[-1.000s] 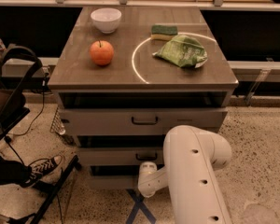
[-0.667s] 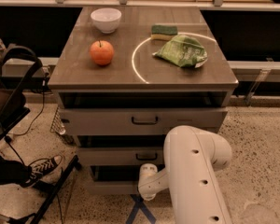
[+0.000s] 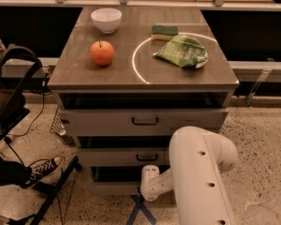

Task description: Open bottom drawer

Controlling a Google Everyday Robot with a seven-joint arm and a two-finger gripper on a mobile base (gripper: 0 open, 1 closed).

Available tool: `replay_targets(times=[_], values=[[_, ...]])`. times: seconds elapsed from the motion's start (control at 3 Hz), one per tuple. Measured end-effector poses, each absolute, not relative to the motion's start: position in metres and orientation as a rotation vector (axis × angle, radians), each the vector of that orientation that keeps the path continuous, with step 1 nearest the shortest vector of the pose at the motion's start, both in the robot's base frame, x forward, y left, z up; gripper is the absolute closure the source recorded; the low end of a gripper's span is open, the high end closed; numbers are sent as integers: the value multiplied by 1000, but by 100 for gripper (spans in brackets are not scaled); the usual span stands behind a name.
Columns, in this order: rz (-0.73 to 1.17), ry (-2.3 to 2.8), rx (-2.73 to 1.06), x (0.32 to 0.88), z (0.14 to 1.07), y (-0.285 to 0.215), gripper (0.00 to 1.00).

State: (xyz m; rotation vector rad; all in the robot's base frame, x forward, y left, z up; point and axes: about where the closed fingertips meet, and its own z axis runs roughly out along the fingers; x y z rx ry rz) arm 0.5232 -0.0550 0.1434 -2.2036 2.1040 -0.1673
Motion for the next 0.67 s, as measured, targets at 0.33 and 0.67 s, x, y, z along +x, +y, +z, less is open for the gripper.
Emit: replay_targets(times=[0.33,0.67], values=[[-180,2123,-2171,501,148,-66,100],[-184,2136,-2153,487,150,-73,100]])
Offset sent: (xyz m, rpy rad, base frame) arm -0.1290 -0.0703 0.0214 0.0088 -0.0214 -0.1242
